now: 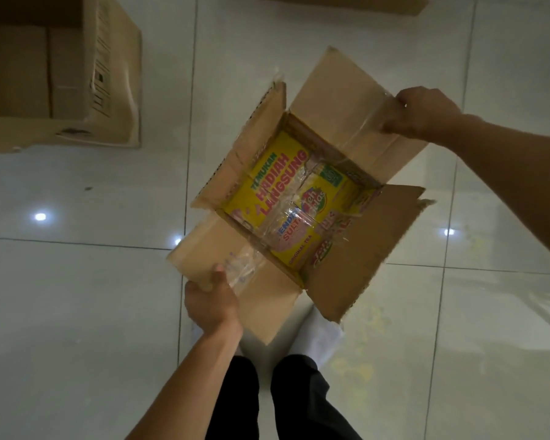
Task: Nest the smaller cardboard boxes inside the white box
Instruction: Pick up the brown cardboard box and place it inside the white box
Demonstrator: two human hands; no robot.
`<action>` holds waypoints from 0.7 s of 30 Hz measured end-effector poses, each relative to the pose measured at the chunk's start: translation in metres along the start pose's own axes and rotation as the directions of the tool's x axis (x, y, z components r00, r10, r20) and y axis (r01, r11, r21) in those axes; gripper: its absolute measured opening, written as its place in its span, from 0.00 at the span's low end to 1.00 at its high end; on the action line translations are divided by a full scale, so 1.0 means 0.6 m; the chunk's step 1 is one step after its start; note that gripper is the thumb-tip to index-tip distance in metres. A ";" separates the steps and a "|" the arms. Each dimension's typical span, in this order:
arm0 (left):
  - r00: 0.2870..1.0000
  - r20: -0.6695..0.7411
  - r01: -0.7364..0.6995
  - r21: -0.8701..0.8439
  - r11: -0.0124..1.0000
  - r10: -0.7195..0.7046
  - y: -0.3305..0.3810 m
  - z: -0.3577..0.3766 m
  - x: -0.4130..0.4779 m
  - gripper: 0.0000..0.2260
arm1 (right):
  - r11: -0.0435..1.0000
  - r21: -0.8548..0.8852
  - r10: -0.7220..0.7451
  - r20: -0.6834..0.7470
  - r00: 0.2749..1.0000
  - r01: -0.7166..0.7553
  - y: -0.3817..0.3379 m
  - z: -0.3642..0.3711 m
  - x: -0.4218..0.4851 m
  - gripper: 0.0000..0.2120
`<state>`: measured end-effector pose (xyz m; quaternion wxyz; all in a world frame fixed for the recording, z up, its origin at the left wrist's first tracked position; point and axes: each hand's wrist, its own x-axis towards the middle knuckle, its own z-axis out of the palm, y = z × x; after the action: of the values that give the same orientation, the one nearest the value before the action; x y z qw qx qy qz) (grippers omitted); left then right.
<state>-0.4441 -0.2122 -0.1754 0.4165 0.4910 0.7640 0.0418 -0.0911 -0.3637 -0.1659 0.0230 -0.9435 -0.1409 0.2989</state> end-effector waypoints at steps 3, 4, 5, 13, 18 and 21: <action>0.985 -0.041 -0.167 0.032 0.985 0.168 0.035 0.001 0.001 0.09 | 0.999 0.025 0.046 -0.037 0.998 -0.045 0.009 -0.005 -0.034 0.20; 0.976 -0.035 -0.215 0.034 0.976 0.216 0.049 0.004 0.004 0.07 | 0.997 0.043 0.065 -0.041 0.997 -0.063 0.013 -0.005 -0.047 0.18; 0.965 -0.022 -0.262 0.038 0.964 0.263 0.063 0.008 0.007 0.06 | 0.995 0.066 0.077 -0.043 0.996 -0.074 0.018 -0.004 -0.060 0.16; 0.827 0.249 -0.539 0.094 0.837 0.504 0.177 0.056 0.016 0.10 | 0.960 0.235 0.176 -0.089 0.980 -0.151 0.043 0.036 -0.177 0.09; 0.707 0.412 -0.663 0.104 0.742 0.574 0.202 0.067 0.005 0.09 | 0.917 0.347 0.235 -0.068 0.970 -0.197 0.043 0.071 -0.240 0.09; 0.670 0.423 -0.702 0.097 0.705 0.609 0.212 0.067 0.005 0.08 | 0.874 0.425 0.281 -0.047 0.959 -0.235 0.042 0.087 -0.265 0.10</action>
<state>-0.3264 -0.1582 -0.1428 0.4392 0.7818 0.4426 0.0019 -0.2390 -0.4344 -0.1234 0.1905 -0.9419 0.0544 0.2714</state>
